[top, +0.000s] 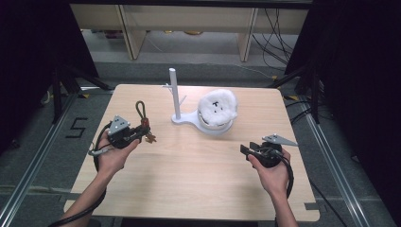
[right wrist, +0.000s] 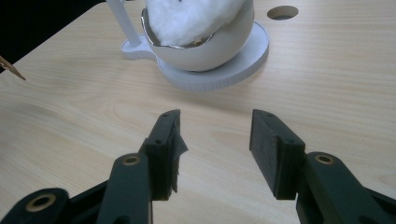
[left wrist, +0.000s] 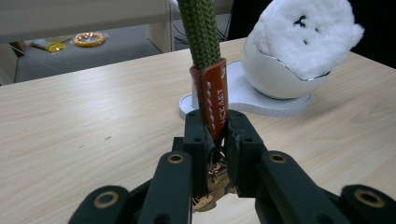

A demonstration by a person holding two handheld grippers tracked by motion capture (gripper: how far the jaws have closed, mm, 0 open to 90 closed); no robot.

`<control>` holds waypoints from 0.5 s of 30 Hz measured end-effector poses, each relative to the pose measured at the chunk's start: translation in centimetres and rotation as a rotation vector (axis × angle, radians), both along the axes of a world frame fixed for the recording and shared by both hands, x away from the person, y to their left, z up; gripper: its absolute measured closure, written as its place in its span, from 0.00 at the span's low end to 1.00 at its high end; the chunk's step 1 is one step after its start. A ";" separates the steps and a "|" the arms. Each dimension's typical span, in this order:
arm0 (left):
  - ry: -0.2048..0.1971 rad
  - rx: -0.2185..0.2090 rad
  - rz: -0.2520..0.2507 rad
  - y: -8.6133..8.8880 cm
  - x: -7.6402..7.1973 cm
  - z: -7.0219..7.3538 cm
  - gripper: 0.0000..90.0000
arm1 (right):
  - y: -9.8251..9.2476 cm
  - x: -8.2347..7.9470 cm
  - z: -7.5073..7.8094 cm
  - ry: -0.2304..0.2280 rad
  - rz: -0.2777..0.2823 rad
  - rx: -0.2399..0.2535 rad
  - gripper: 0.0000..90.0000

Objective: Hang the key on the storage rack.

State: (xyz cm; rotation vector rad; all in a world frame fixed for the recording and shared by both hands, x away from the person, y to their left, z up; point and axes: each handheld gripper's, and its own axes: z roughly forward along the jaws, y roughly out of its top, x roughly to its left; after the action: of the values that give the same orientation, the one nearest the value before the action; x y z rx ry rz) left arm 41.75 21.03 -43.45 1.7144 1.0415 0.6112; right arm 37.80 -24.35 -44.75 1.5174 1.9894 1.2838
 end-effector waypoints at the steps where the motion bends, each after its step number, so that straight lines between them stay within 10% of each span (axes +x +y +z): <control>1: 0.003 0.004 0.006 -0.1 0.1 0.0 0.88 | -0.2 0.1 -0.2 -0.026 0.010 -0.007 0.60; 15: 0.006 0.057 0.056 -1.3 2.6 0.0 0.88 | -0.2 -0.7 -1.3 -0.029 -0.014 0.054 0.60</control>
State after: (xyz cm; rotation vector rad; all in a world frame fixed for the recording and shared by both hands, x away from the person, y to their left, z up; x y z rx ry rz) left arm 44.39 19.77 -43.46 1.7423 1.0894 0.6777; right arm 37.09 -24.51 -46.01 1.5256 1.9375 1.3558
